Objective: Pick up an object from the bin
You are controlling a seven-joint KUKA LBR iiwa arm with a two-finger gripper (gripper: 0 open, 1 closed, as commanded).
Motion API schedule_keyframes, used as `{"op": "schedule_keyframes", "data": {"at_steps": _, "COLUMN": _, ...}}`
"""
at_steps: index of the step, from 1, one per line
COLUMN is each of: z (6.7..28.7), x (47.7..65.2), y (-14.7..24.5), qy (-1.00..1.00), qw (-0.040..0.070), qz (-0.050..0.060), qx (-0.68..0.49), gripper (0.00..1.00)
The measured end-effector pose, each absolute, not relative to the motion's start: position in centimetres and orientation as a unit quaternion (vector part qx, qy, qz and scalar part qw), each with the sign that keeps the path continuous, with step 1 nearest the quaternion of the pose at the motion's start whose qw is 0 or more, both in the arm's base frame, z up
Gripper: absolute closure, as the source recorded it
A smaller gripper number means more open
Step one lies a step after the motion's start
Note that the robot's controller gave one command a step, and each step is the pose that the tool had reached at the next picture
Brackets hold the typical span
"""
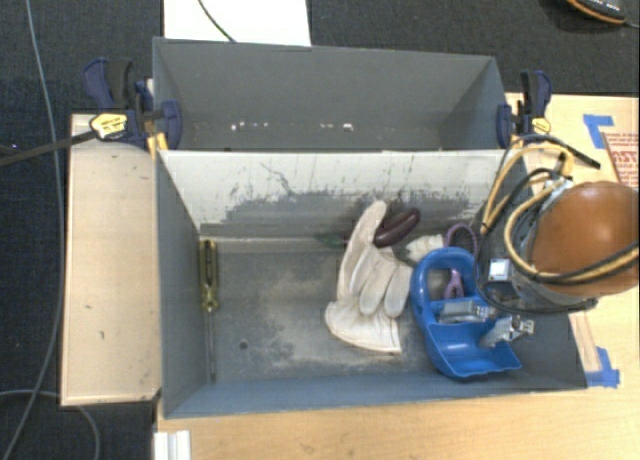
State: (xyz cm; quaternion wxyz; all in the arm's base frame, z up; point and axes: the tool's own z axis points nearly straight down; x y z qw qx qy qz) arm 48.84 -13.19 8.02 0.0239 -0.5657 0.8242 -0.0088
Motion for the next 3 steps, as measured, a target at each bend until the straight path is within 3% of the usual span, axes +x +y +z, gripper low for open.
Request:
{"op": "schedule_keyframes", "data": {"at_steps": 1, "z": 8.0, "x": 48.9, "y": -13.2, "qy": 0.819, "qw": 0.025, "qz": -0.009, "qx": -0.573, "gripper": 1.00}}
{"op": "schedule_keyframes", "data": {"at_steps": 2, "z": 17.4, "x": 49.1, "y": -8.0, "qy": 0.732, "qw": 0.017, "qz": -0.009, "qx": -0.681, "gripper": 1.00}}
{"op": "schedule_keyframes", "data": {"at_steps": 3, "z": 9.1, "x": 49.0, "y": -12.1, "qy": 0.688, "qw": 0.028, "qz": -0.017, "qx": -0.725, "gripper": 1.00}}
